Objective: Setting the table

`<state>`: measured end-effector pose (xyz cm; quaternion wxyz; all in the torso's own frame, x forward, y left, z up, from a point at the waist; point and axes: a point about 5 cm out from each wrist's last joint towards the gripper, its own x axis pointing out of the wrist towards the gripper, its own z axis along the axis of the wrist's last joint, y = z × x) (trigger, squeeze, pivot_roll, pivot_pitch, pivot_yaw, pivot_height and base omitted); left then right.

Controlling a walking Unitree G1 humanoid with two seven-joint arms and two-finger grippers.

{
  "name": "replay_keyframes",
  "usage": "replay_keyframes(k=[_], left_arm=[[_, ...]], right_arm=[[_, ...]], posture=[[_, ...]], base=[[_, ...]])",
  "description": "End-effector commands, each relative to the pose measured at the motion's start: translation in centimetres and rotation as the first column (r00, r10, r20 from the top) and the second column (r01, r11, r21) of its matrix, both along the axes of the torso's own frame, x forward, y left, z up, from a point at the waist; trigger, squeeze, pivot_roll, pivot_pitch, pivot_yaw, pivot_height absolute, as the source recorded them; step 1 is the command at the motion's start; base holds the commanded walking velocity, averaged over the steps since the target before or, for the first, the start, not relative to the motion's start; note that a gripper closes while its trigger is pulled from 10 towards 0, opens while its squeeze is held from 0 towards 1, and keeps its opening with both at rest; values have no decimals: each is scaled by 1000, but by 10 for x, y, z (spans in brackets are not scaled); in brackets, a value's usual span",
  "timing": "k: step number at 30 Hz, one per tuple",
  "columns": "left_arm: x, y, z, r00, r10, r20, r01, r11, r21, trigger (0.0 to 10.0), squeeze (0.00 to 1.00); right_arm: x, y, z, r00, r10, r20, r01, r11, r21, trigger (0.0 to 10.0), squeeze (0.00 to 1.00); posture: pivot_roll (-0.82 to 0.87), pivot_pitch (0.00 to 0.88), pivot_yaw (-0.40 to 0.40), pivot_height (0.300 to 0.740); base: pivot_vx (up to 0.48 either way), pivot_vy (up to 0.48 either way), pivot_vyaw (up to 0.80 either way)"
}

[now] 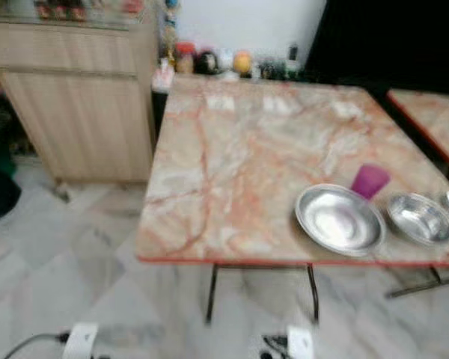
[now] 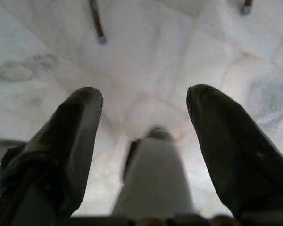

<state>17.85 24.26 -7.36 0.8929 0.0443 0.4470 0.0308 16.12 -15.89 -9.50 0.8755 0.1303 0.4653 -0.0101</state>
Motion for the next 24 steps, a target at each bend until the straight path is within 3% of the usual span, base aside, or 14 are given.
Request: replay_keyframes(k=[1,20,24], left_arm=[[0,-7,-2,1000,2,-8,-2,1000,-22,10000,0],[-5,-7,-4,1000,12,-15,-13,999,-33,10000,0],[-6,-8,-5,1000,16,-18,-16,999,-35,10000,0]], right_arm=[[-5,-11,-1,1000,-15,-17,14,1000,-24,10000,0],[-4,-12,0,1000,16,0,-16,999,-45,10000,0],[-4,-13,-1,1000,22,-3,-22,998,-53,10000,0]], posture=[[157,26,-87,740],[153,37,-92,740],[154,37,-93,740]], base=[[0,0,0],[0,0,0],[0,0,700]])
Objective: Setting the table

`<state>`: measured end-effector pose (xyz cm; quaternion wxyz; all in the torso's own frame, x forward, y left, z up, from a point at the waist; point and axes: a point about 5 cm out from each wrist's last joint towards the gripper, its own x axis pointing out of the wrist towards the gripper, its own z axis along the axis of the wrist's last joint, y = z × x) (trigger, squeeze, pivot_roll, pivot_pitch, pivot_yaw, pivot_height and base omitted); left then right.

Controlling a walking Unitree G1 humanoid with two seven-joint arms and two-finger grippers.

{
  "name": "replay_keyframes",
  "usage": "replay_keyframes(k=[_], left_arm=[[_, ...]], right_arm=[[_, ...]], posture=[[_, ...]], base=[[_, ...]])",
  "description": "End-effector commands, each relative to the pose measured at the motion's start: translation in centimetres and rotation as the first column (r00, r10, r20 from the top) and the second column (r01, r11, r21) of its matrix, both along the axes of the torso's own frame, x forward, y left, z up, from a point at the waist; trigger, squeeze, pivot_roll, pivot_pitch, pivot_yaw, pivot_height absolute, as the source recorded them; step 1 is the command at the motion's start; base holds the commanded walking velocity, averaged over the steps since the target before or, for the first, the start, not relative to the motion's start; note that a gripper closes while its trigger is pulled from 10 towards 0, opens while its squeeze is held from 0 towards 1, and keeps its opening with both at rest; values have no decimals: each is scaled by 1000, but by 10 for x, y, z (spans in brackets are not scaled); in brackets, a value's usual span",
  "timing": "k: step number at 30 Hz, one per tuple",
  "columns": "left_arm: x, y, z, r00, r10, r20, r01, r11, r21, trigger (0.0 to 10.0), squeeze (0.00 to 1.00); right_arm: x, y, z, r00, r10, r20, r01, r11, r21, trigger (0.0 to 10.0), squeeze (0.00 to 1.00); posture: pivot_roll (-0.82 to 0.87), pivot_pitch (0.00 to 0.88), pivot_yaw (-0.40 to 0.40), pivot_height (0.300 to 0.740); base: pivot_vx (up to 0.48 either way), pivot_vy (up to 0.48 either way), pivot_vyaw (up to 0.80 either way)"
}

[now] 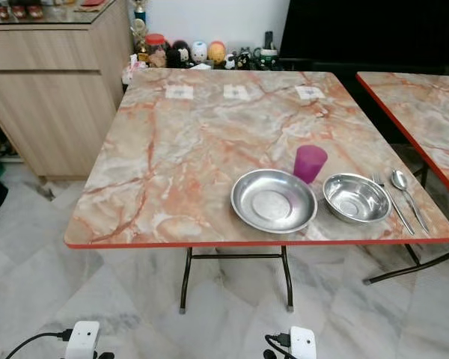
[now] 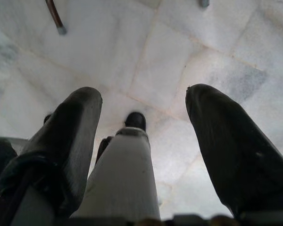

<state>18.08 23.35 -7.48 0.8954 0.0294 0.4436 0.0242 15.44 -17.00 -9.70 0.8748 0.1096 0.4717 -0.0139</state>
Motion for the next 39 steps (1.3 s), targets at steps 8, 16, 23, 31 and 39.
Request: replay_keyframes(k=[8,16,23,31,39], left_arm=[[-10,1,-5,999,19,-30,-19,1000,-4,10000,0],[-10,0,-5,999,16,-31,-16,1000,-5,10000,0],[-14,5,-5,999,25,-38,-25,1000,-2,10000,0],[-20,9,-7,998,32,-51,-32,999,1,10000,0],[-28,9,-10,997,33,-70,-33,999,3,10000,0]], right_arm=[[2,-2,1,1000,21,3,-21,1000,-18,10000,0],[3,-5,2,1000,8,9,-8,997,-72,10000,0],[7,-15,7,992,-67,108,88,975,-204,10000,0],[11,-18,13,973,-95,209,142,965,-222,10000,0],[50,-23,61,798,7,602,199,941,-275,10000,0]], posture=[[153,39,-94,740],[150,38,-95,740],[145,36,-104,740],[147,39,-119,740],[121,41,-133,740]], base=[[0,0,800],[0,0,391],[0,0,0],[0,0,0],[0,0,0]])
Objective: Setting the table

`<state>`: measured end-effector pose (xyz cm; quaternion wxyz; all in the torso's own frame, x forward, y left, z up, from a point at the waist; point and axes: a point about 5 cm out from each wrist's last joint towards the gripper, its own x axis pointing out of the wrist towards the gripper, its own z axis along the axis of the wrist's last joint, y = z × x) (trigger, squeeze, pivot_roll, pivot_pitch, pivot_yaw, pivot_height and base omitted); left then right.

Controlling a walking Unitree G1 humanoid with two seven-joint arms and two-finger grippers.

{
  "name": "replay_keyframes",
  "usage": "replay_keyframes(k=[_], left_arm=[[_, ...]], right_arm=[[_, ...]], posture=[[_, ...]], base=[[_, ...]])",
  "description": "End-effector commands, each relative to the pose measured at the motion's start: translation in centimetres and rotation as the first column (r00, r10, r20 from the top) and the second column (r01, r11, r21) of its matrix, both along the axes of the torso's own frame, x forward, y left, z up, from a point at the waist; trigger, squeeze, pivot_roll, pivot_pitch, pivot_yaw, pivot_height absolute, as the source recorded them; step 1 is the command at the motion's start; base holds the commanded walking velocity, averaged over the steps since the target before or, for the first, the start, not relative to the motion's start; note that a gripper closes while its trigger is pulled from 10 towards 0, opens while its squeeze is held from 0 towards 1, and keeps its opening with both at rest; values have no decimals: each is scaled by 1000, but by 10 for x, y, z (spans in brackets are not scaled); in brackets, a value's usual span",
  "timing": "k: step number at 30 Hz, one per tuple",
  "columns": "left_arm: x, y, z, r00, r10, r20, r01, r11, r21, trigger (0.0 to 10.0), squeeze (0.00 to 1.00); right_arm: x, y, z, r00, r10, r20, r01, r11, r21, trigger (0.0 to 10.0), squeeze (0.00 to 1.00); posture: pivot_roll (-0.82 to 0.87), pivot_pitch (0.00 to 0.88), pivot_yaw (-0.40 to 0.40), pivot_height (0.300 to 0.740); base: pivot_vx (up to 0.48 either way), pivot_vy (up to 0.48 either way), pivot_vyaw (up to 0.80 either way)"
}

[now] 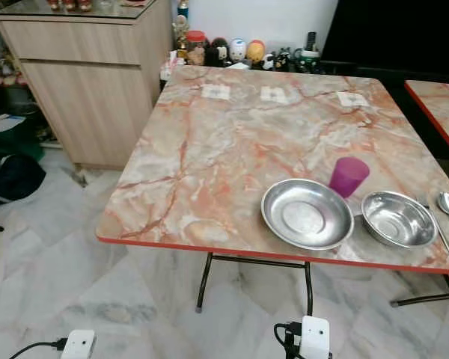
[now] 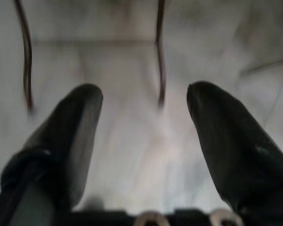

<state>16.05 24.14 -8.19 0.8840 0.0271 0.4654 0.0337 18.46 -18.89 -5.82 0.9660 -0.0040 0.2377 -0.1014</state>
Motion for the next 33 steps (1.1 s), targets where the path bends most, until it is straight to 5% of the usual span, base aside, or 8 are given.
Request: replay_keyframes(k=[1,15,22,24,26,29,30,33], left_arm=[[-8,1,-3,1000,13,-21,-13,1000,-3,10000,0],[-6,-5,-4,1000,4,-25,-4,1000,-9,10000,0],[-3,1,-1,1000,1,-17,-1,1000,-4,10000,0],[-1,2,0,1000,2,-10,-2,1000,-3,10000,0],[2,-2,0,1000,0,-4,0,1000,-6,10000,0],[4,-5,0,1000,0,3,0,1000,-8,10000,0],[4,-7,-1,1000,1,3,-1,1000,-8,10000,0],[3,-7,-1,1000,6,1,-6,1000,-7,10000,0]], right_arm=[[23,-4,34,972,29,233,-17,998,-54,10000,0],[5,3,83,911,98,401,-63,993,-101,10000,0],[46,-18,105,868,-163,470,99,983,158,10000,0],[62,-18,111,857,-200,476,96,967,235,10000,871],[71,-18,115,851,-208,482,94,963,251,10000,1000],[82,-16,120,847,-225,482,97,956,276,10000,1000],[87,-15,120,848,-272,455,121,935,334,10000,75],[90,-15,119,848,-307,432,135,913,385,10000,0]], posture=[[117,39,-136,740],[109,12,-148,740],[117,0,-142,740],[124,0,-140,740],[125,8,-137,740],[126,17,-135,740],[129,22,-134,740],[133,27,-135,740]], base=[[0,0,0],[0,0,0],[0,0,0],[0,0,0],[0,0,0],[0,0,0],[0,0,0],[0,0,0]])
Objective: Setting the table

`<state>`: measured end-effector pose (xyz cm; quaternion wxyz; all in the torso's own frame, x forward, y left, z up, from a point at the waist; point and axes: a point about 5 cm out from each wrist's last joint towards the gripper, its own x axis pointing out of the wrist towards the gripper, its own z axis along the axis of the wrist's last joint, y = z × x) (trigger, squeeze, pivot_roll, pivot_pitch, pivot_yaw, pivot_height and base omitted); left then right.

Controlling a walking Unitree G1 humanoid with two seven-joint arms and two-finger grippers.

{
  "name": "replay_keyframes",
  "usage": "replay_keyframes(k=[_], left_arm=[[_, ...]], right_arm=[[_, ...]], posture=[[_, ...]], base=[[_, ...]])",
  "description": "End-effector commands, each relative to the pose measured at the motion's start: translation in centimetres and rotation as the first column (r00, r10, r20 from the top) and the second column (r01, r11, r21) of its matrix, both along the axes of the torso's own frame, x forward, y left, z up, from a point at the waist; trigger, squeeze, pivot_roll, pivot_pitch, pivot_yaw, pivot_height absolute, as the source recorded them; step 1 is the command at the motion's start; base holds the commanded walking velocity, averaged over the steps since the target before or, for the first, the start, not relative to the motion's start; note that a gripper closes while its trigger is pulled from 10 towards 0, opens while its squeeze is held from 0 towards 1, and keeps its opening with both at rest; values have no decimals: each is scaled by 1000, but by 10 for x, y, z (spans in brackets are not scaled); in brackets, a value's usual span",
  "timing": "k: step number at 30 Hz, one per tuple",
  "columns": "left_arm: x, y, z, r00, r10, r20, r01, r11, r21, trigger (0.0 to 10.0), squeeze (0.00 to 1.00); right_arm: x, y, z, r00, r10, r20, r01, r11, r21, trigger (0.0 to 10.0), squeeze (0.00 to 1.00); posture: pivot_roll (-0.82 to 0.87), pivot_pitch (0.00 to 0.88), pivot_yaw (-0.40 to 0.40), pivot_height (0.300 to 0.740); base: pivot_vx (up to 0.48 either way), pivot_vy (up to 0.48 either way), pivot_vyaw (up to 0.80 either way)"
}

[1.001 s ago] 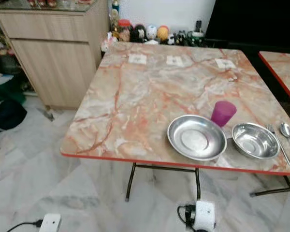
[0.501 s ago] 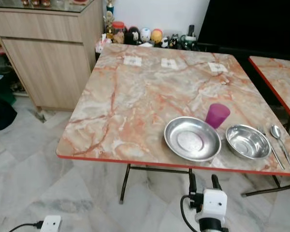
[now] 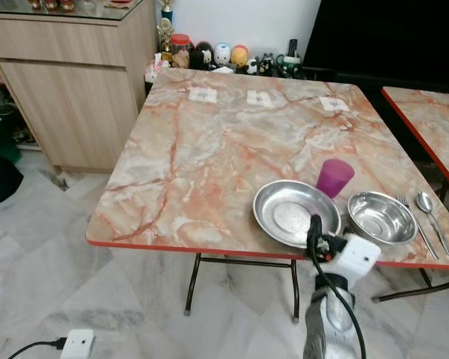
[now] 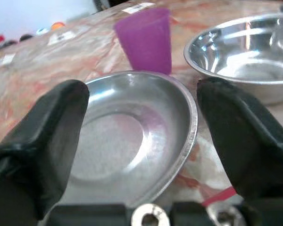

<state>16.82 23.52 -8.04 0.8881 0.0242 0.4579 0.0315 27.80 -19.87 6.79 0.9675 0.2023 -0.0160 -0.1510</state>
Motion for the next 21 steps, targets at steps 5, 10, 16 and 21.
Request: replay_keyframes(k=[5,10,16,21], left_arm=[[-7,1,-3,1000,14,-19,-14,1000,2,10000,0],[-7,2,-3,1000,15,-19,-15,1000,4,10000,0],[-6,1,-2,1000,5,-13,-5,1000,3,10000,0],[-7,2,-2,1000,4,-15,-4,1000,6,10000,0]], right_arm=[[-7,-4,-14,997,-33,-64,38,997,70,10000,0],[-7,-7,-21,994,-68,-89,84,980,180,10000,0],[1,-10,-26,991,-44,-125,74,967,245,10000,0],[9,-15,-26,990,-48,-134,82,963,258,10000,0]], posture=[[132,39,-130,740],[116,45,-120,740],[115,52,-117,740],[114,54,-112,740]], base=[[0,0,0],[0,0,0],[0,0,0],[0,0,0]])
